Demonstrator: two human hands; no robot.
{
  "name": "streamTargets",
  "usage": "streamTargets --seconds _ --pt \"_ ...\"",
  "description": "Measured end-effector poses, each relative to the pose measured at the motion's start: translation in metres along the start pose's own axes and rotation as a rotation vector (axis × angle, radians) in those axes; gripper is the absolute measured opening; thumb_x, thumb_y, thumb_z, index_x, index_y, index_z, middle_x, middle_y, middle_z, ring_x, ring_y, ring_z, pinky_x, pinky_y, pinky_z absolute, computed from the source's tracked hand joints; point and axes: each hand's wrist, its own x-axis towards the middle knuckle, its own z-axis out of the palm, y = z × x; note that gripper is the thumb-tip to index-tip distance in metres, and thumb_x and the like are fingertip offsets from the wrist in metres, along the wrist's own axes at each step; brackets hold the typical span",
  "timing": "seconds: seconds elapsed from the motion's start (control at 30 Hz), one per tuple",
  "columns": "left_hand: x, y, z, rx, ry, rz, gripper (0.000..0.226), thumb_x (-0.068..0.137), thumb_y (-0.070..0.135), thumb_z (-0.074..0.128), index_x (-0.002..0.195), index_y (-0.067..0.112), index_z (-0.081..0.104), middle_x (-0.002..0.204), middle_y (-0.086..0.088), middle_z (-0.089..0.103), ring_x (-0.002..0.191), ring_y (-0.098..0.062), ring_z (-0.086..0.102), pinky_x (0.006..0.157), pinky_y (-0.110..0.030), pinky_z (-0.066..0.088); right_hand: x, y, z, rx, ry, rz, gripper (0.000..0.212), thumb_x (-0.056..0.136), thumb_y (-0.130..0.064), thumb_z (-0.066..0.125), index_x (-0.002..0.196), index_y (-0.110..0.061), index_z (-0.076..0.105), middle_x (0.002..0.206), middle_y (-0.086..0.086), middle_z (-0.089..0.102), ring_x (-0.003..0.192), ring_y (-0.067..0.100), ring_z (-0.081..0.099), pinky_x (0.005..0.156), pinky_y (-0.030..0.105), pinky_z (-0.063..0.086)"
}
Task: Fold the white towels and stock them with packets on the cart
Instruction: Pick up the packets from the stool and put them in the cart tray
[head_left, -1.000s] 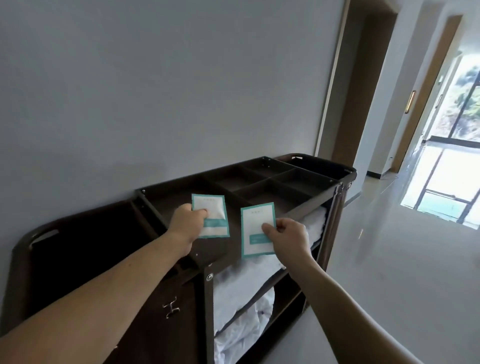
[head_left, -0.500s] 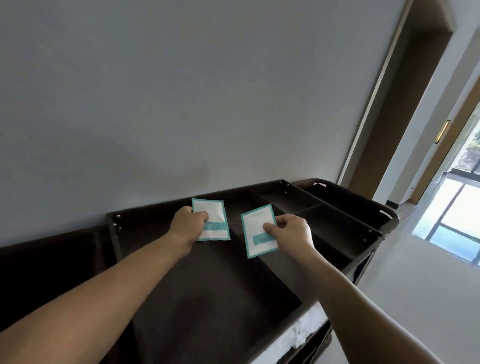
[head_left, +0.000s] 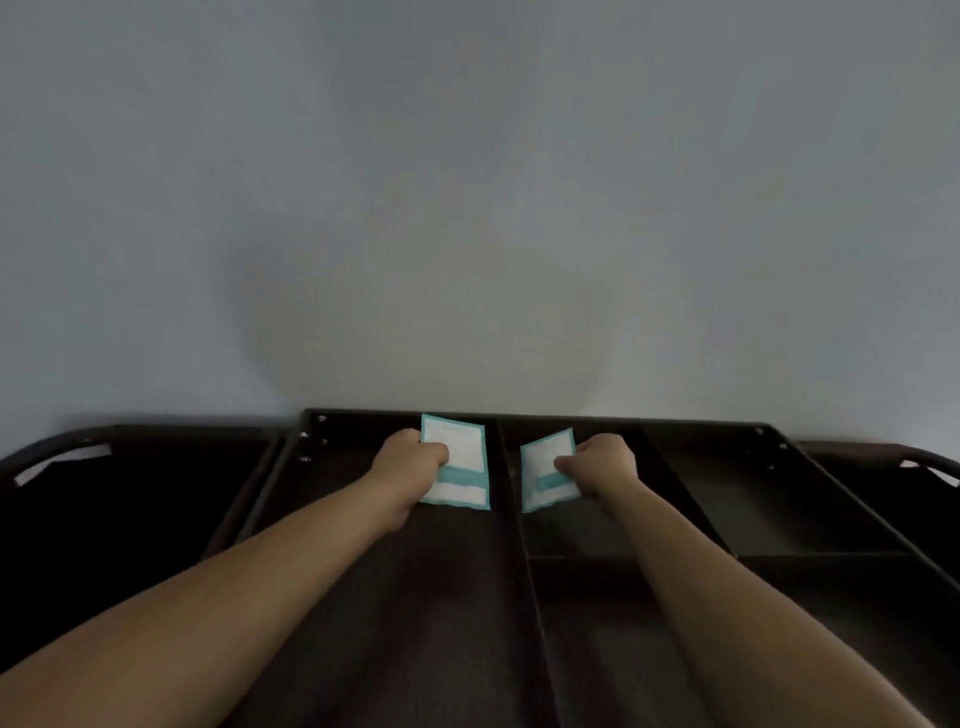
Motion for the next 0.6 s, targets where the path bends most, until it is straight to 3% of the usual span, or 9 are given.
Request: streamTargets --seconds 0.13,0.23,0.33,0.5,0.6 --pt "-0.001 0.007 0.023 -0.029 0.117 -0.040 0.017 0.089 -0.001 0.052 0.078 0.009 0.061 0.081 -0.008 0.067 0.072 -0.020 0.065 0.061 -0.027 0.050 0.040 0.002 0.016 -0.034 -0.132 -0.076 0.022 0.082 -0.027 0.072 0.087 -0.006 0.068 0.071 0.001 0.061 0.063 0.016 0.058 0.046 0.023 0.039" --pt "-0.003 0.008 0.034 -0.042 0.167 -0.072 0.017 0.090 -0.001 0.051 0.080 0.009 0.060 0.086 -0.007 0.067 0.078 -0.021 0.067 0.066 -0.028 0.052 0.053 0.007 0.024 -0.006 -0.196 -0.067 0.021 0.083 -0.024 0.073 0.080 -0.006 0.062 0.083 0.007 0.065 0.076 0.022 0.063 0.063 0.029 0.050" --pt "0.000 0.007 0.042 -0.052 0.202 -0.103 0.014 0.091 0.001 0.051 0.084 0.008 0.060 0.093 -0.011 0.069 0.083 -0.024 0.068 0.068 -0.029 0.053 0.060 0.016 0.028 -0.024 -0.239 -0.076 0.024 0.083 -0.025 0.074 0.076 -0.009 0.058 0.092 0.010 0.068 0.082 0.023 0.065 0.066 0.029 0.048" --pt "0.009 0.011 0.056 -0.039 0.203 -0.115 0.011 0.091 0.002 0.052 0.085 0.006 0.060 0.092 -0.011 0.069 0.078 -0.023 0.069 0.061 -0.028 0.050 0.054 0.015 0.021 -0.276 -0.209 -0.155 0.034 0.085 -0.040 0.067 0.105 -0.014 0.064 0.097 0.003 0.065 0.081 0.022 0.058 0.068 0.029 0.043" --pt "0.014 0.014 0.064 -0.041 0.182 -0.107 0.010 0.090 0.002 0.053 0.094 0.003 0.062 0.095 -0.012 0.069 0.079 -0.024 0.069 0.065 -0.031 0.054 0.047 0.013 0.020 -0.320 -0.211 -0.186 0.042 0.082 -0.047 0.070 0.109 -0.015 0.062 0.102 0.002 0.065 0.080 0.019 0.058 0.062 0.027 0.041"
